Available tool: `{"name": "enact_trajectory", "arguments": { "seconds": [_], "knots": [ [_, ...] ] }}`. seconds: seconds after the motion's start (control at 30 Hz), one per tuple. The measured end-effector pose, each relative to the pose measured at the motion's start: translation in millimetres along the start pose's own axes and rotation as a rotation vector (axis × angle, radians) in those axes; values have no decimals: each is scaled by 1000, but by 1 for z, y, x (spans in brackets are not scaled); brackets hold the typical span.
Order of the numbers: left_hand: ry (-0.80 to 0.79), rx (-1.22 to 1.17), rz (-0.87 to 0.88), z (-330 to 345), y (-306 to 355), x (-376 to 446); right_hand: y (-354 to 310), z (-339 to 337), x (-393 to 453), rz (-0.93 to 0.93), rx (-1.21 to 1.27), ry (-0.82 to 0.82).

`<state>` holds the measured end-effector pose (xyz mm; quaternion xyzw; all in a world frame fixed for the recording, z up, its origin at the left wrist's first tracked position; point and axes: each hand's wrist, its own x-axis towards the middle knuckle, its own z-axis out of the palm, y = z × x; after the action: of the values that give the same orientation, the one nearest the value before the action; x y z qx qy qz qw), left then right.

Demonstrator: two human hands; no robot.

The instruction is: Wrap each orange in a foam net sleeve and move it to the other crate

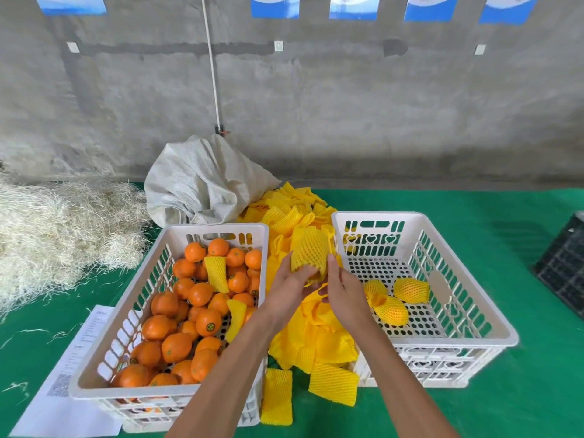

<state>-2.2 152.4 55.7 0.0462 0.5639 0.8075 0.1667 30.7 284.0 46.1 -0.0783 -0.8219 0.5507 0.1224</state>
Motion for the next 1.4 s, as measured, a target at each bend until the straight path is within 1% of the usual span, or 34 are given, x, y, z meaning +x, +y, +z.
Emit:
{"name": "enact_trajectory", "arguments": {
  "seconds": [0.03,0.1,0.2,0.3,0.37,0.4,0.5,0.6,0.63,0.67,0.7,0.77,0.83,0.9,0.97,1.03,1.13,1.23,1.4],
  "knots": [
    [18,61,1,1,-2,0,1,-4,0,3,7,7],
    [109,145,-6,6,-5,2,3,-13,-2,-19,11,-11],
    [201,168,-35,13,-8,7,1,-24,-7,-133,-106,23],
    [209,230,-80,21,-9,9,2,-31,-4,-211,-210,131],
    [228,288,-73,24,-12,12,4,-35,-2,-226,-239,164],
    [254,289,-75,26,-13,13,4,-37,-2,-263,-271,183],
    [331,193,-96,29,-15,18,5,-36,-6,-436,-415,271],
    [388,246,-31,37,-14,22,11,-30,-12,-580,-564,351],
    [403,277,-3,41,-14,23,14,-29,-13,-596,-571,355],
    [404,292,15,44,-14,25,15,-30,-14,-561,-519,334],
    [398,290,27,47,-14,25,14,-32,-15,-468,-426,301],
    [350,331,69,51,-15,25,13,-35,-14,-212,-240,230],
    [243,439,136,54,-19,25,15,-36,-8,7,-22,147],
    [82,450,180,57,-23,23,18,-39,0,185,266,106],
    [-41,427,152,62,-25,25,22,-45,5,255,491,138],
    [-58,428,159,67,-26,31,26,-49,5,268,632,205],
    [15,433,219,69,-22,35,31,-47,4,231,608,271],
    [79,432,257,54,-17,35,32,-37,7,201,524,235],
    [220,676,346,-13,-14,24,32,-8,9,189,290,139]
  ]
}}
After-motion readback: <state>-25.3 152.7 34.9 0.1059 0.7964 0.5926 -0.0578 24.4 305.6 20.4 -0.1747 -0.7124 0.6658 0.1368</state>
